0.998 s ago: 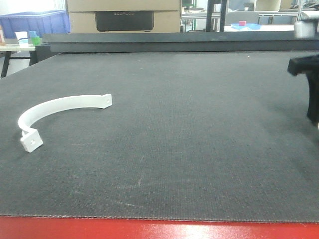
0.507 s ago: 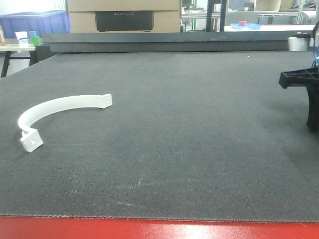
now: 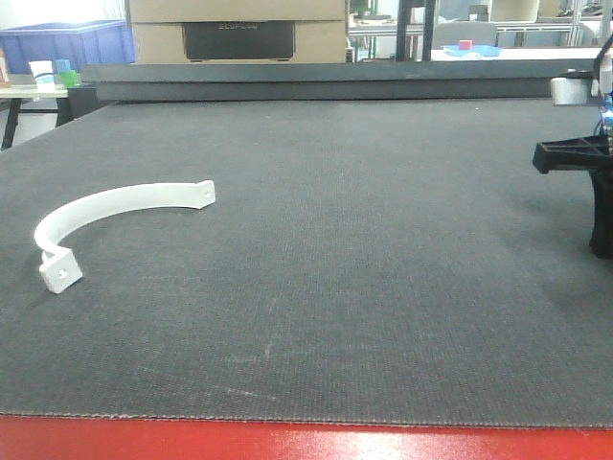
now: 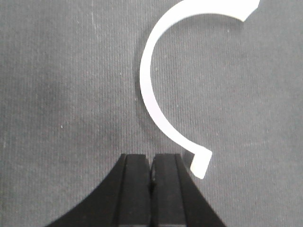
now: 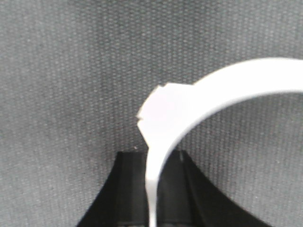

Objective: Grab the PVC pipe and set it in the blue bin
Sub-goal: 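Lower both grippers and close each on the edge of an arc, then lift both held arcs up off the table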

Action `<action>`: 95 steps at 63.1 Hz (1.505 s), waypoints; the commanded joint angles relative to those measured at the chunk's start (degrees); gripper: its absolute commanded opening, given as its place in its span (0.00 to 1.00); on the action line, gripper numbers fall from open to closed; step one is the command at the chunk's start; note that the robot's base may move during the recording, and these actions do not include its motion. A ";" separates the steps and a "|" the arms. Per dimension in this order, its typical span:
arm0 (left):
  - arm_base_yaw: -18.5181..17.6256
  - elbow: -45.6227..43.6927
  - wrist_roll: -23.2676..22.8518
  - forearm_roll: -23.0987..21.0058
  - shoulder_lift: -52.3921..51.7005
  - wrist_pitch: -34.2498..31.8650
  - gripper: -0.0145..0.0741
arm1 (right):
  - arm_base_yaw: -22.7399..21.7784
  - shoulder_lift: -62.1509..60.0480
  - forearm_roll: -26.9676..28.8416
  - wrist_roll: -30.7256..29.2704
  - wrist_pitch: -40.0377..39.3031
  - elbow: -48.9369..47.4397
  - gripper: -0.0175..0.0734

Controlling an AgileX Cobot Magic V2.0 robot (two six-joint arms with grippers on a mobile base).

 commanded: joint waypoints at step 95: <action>-5.34 -27.53 -8.32 11.49 32.64 10.24 0.50 | 0.15 -21.78 -0.01 -0.07 2.79 2.99 0.01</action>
